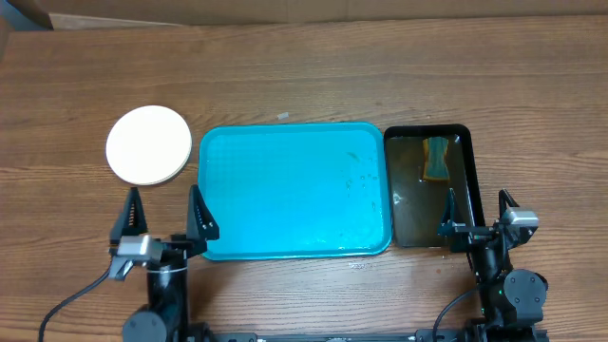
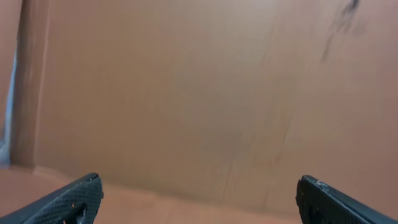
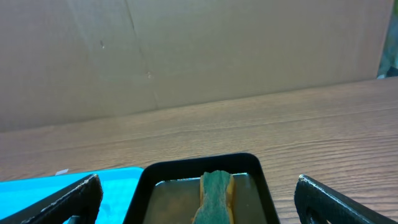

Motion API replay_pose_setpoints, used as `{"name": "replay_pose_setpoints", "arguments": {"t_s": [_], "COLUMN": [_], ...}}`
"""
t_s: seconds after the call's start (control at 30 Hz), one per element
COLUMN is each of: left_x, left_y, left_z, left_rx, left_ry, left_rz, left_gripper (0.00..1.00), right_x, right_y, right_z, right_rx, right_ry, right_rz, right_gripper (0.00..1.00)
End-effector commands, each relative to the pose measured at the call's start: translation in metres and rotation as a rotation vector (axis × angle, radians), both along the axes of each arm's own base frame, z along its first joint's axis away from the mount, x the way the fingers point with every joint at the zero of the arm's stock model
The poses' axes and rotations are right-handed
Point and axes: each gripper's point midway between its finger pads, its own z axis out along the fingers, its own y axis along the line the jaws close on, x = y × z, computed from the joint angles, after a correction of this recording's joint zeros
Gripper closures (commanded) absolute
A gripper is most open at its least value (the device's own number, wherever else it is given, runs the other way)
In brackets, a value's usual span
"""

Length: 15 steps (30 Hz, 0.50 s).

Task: Clean dirty plates on tray and stack at the side

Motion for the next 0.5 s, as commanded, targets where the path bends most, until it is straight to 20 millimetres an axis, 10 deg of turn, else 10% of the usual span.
{"name": "replay_pose_setpoints", "arguments": {"t_s": [0.0,0.33,0.47], "left_x": [0.006,0.014,0.014], "left_y": [0.006,0.014,0.011], "left_z": [-0.022,-0.112,-0.112], "left_rx": [-0.021,-0.041,0.036], "left_ry": [0.073,0.42,0.424], "left_rz": [0.03,0.079,0.068], "left_gripper": [0.0,0.0,0.0], "right_x": [0.0,0.0,0.0], "right_y": [-0.002,-0.002,-0.002], "right_z": [-0.001,-0.001,-0.001], "right_rx": [0.0,0.0,0.0], "right_ry": [-0.006,-0.006,-0.006], "right_rz": [-0.012,-0.012,-0.012], "right_gripper": [0.0,0.0,0.0]}}
